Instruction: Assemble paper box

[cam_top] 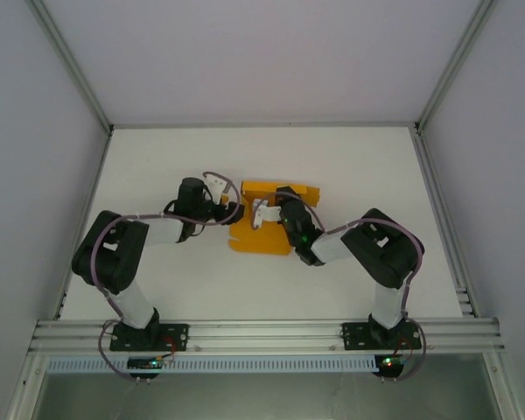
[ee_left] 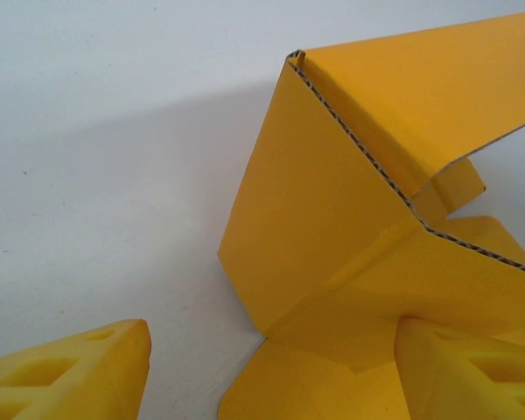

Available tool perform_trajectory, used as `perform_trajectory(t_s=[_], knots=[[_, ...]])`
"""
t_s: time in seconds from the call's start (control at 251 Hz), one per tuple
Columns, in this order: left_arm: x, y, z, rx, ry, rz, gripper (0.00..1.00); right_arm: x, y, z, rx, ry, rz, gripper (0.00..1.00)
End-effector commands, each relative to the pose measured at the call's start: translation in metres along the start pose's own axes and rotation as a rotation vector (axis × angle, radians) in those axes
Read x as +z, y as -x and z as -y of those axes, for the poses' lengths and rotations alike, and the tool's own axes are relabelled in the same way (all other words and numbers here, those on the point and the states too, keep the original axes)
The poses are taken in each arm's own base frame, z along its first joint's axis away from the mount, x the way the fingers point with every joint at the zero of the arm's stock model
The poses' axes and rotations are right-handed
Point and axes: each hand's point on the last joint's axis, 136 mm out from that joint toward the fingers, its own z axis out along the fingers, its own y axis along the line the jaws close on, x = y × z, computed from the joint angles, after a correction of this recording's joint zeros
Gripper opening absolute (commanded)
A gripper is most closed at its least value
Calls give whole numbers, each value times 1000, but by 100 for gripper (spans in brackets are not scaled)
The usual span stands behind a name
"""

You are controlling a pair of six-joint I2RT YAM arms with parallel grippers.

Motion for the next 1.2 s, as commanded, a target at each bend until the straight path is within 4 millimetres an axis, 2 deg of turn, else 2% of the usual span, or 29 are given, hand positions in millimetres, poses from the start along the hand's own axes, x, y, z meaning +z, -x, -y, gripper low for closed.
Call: perform_trajectory(t_s=[0.0,0.128,0.295,0.511,0.631,0.75,0.834,0.87,1.078,1.197], knots=[[9,17,1,56,6,46,70,-2,1,-16,-23,33,-5,0],[16,18,-3,59,31,56,64,-2,2,-25,-28,70,2,0],[22,24,-1,73,39,93,61,-4,3,-41,-30,134,9,0],[38,28,-3,73,58,92,58,-3,4,-46,-14,171,14,0],[43,33,-4,64,81,111,52,-3,3,-51,3,206,13,0],[46,35,-9,54,131,122,37,-1,1,-52,14,214,5,0],[48,34,-22,35,234,119,14,0,-1,-51,29,213,-4,0],[48,33,-29,16,294,112,0,-1,-2,-51,40,214,-9,0],[38,20,-62,-55,591,130,0,-2,-3,-52,87,220,-28,0],[36,11,-69,-74,661,121,0,-4,-6,-55,94,222,-40,0]])
